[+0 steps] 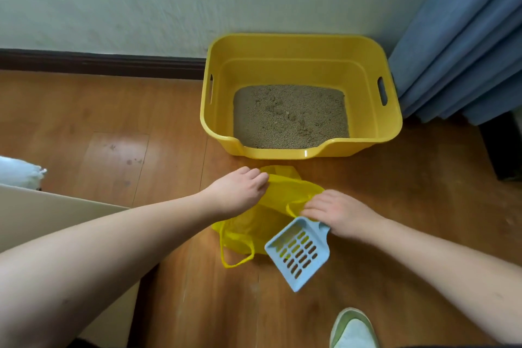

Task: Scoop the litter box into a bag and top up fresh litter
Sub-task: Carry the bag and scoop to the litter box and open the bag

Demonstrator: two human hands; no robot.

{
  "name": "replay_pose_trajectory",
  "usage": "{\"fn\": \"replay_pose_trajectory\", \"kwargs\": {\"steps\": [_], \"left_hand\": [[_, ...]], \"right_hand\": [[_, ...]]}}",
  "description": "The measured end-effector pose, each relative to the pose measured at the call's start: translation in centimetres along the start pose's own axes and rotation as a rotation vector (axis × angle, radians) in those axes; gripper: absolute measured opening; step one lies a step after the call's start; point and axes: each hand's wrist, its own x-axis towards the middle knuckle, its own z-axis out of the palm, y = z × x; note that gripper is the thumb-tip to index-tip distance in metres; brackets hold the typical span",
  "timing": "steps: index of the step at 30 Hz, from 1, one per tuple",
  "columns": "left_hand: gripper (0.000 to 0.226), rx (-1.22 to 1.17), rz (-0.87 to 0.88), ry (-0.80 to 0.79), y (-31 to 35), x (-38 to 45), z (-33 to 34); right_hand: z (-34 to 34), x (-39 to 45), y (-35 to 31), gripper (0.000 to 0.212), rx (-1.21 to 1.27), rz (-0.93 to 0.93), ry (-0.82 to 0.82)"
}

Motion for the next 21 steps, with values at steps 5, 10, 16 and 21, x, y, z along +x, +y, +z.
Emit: {"fn": "replay_pose_trajectory", "kwargs": {"steps": [5,10,16,21], "left_hand": [[0.086,-0.197,-0.183,-0.397,0.4,0.0,2.5],[0.069,-0.274,-0.226,-0.413,-0.1,-0.6,2.9],[0.057,-0.496,-0.158,-0.310,-1.4,-0.9,2.5],[0.047,-0.651,-0.037,-0.098,-1.4,-0.7,0.9]], "right_hand": [[-2.7,0.2,0.3,0.026,0.033,0.165,0.310],[-2.4,4.4,-2.7,0.035,0.215,-0.144,0.097],[1.1,5.5,-2.5,0.064,0.027,-0.041,-0.324],[2.4,4.6,-1.6,0.064,-0.049,-0.034,-0.366]]}}
